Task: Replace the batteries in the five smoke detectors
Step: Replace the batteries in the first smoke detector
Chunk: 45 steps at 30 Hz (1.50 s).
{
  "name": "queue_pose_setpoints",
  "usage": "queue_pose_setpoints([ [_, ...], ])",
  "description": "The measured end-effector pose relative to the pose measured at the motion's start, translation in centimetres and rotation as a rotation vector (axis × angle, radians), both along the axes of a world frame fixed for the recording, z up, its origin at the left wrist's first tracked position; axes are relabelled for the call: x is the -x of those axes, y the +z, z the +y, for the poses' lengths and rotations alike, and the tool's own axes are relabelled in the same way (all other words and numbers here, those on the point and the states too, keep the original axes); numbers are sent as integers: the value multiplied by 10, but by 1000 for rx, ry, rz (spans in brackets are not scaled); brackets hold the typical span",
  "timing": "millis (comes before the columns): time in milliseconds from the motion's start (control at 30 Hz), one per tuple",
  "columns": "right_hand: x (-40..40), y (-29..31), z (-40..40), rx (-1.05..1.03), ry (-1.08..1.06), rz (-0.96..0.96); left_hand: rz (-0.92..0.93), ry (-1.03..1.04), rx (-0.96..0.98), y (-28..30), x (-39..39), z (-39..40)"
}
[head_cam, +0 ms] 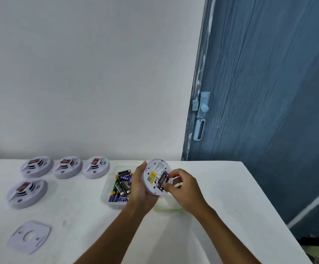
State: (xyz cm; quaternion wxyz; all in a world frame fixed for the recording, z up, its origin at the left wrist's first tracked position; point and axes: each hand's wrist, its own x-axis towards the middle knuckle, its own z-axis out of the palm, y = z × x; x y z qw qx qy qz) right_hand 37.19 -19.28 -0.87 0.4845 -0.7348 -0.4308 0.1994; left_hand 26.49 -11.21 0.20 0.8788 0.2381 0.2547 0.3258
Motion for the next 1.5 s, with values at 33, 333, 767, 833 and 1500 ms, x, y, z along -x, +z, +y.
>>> queue_pose_setpoints([
  [33, -4, 0, 1, 11, 10, 1, 17, 10, -8, 0, -2, -2],
  [333, -20, -4, 3, -41, 8, 118, 70, 20, -102, -6, -15, -3],
  [767, -22, -18, 13, -176, -268, 212, 101, 69, -176, -8, -5, 17],
  [833, -29, -27, 12, 68, -168, 19, 66, 45, -158, -10, 0, 22],
  [1500, 14, 1, 23, -151, 62, -496, -86, -116, 17, -7, 7, 29],
])
